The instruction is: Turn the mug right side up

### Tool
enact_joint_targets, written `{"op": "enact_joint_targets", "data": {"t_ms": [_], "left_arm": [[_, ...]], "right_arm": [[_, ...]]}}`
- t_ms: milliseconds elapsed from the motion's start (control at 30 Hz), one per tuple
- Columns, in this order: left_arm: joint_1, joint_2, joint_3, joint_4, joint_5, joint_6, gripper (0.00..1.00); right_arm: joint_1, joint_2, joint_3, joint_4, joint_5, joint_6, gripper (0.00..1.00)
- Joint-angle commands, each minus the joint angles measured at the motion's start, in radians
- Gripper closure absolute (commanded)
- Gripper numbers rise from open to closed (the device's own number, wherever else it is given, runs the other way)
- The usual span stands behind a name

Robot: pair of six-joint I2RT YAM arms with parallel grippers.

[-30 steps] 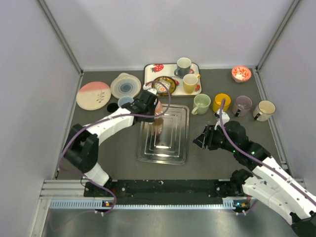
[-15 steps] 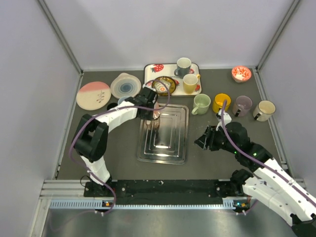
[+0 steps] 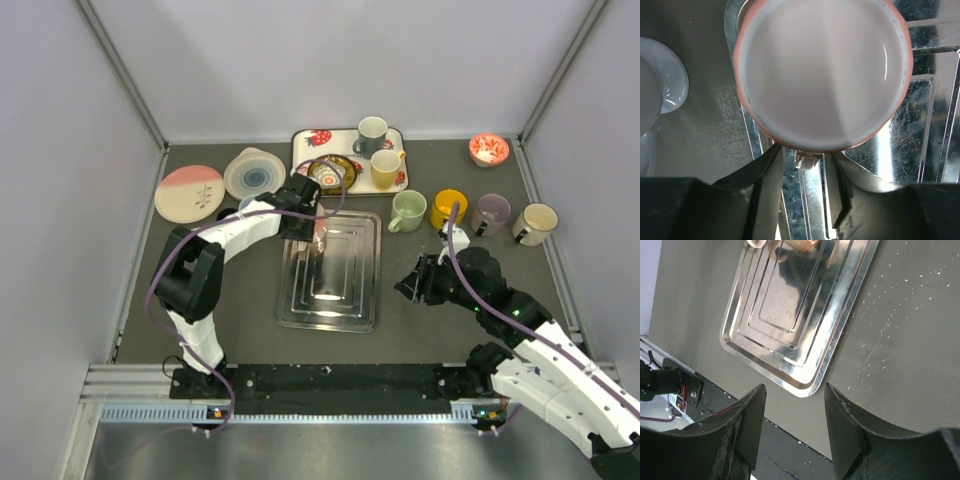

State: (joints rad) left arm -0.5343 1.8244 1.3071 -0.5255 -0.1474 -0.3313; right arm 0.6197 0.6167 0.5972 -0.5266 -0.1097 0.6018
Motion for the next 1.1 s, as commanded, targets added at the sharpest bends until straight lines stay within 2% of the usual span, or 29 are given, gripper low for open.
{"op": "enact_joint_targets", "data": {"t_ms": [0,33,167,300,433,567,667,800,933,967,1000,1067], "left_arm": [[0.007,-0.023,0.04,0.007,-0.021,-0.003,0.54],[0.007,-0.031,0.043,0.005,-0.021,-0.005,0.5],[0.003,-0.071,0.052,-0.016,-0.017,-0.014,0.45],[-0.013,-0.163,0.043,-0.021,-0.003,-0.037,0.42],[-0.064,-0.266,0.023,-0.019,-0.006,-0.061,0.4],[-0.147,-0.393,-0.029,0.002,-0.055,-0.086,0.39],[-0.22,-0.488,-0.106,0.041,-0.105,-0.118,0.38],[-0.299,-0.631,-0.25,0.125,-0.155,-0.182,0.37],[-0.319,-0.746,-0.374,0.148,-0.153,-0.256,0.34],[-0.319,-0.784,-0.387,0.147,-0.141,-0.262,0.29],[-0.323,-0.803,-0.417,0.145,-0.132,-0.274,0.09],[-0.335,-0.852,-0.451,0.154,-0.133,-0.316,0.01]], "right_arm": [[0.009,0.0,0.039,0.002,0.018,-0.016,0.49],[0.009,0.0,0.041,0.0,0.021,-0.016,0.49],[0.009,0.002,0.039,-0.004,0.039,-0.017,0.49],[0.009,0.023,0.049,-0.012,0.106,-0.007,0.44],[0.009,0.103,0.116,-0.05,0.345,0.033,0.37],[0.005,0.211,0.191,-0.058,0.504,0.07,0.27],[-0.006,0.302,0.254,-0.07,0.596,0.062,0.25],[-0.131,0.365,0.286,-0.073,0.588,0.024,0.26],[-0.25,0.425,0.294,-0.064,0.536,-0.036,0.27],[-0.268,0.454,0.296,-0.056,0.535,-0.042,0.28],[-0.279,0.466,0.297,-0.046,0.536,-0.045,0.29],[-0.298,0.512,0.3,-0.017,0.554,-0.056,0.32]]}}
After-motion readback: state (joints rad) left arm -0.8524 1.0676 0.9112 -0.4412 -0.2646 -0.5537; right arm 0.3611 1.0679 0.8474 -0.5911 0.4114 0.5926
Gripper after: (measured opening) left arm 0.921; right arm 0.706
